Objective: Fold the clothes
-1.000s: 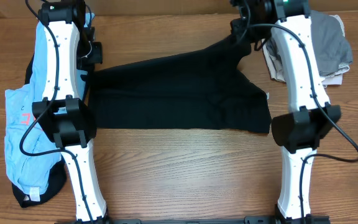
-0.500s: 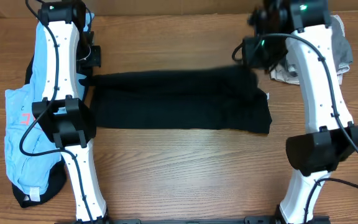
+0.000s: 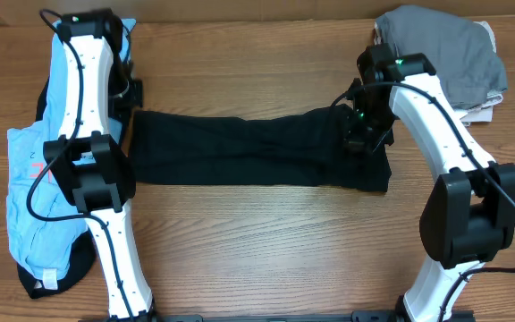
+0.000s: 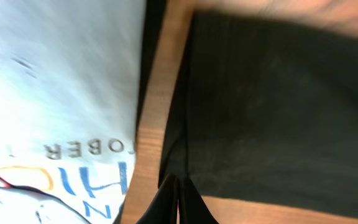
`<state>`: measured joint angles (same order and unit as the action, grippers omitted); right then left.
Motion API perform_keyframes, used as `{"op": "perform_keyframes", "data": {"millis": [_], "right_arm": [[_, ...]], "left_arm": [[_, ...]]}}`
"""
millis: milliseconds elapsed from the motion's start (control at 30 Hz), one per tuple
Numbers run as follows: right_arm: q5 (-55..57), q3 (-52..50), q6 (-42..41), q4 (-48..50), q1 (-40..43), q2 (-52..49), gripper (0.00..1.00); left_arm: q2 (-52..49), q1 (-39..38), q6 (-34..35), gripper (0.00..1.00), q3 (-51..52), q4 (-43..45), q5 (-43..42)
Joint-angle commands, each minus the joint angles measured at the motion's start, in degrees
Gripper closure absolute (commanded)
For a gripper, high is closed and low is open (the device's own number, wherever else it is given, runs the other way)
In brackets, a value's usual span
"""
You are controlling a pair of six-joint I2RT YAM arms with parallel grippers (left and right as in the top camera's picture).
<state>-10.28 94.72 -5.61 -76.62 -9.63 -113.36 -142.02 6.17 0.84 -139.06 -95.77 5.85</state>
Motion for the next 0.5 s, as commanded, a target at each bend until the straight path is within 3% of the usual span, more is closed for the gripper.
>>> {"op": "perform_keyframes", "data": {"millis": [0, 33, 167, 200, 233, 300, 467], "right_arm": [[-0.5, -2.6, -0.2, 2.3, 0.0, 2.3, 0.96], [-0.5, -2.7, -0.2, 2.5, -0.1, 2.3, 0.96], [-0.4, -2.8, 0.1, 2.4, 0.0, 2.3, 0.76], [-0.3, -2.8, 0.2, 2.4, 0.0, 2.3, 0.68], [-0.3, -2.8, 0.7, 2.4, 0.0, 2.3, 0.50], [-0.3, -2.8, 1.1, 2.5, 0.0, 2.4, 0.31], [-0.3, -2.8, 1.1, 2.4, 0.0, 2.4, 0.11]], "left_arm": [[-0.3, 0.5, -1.4, 0.96, 5.4, 0.5, 0.7], [-0.3, 0.5, -1.4, 0.96, 6.4, 0.7, 0.7], [-0.3, 0.6, -1.3, 0.96, 10.5, 2.0, 0.5], [-0.3, 0.6, -1.3, 0.96, 11.3, 2.6, 0.5], [-0.3, 0.6, -1.3, 0.96, 11.7, 3.2, 0.5], [-0.3, 0.6, -1.6, 0.96, 11.7, 4.1, 0.4], [-0.3, 0.6, -3.5, 0.95, 12.3, 6.7, -1.0]]}}
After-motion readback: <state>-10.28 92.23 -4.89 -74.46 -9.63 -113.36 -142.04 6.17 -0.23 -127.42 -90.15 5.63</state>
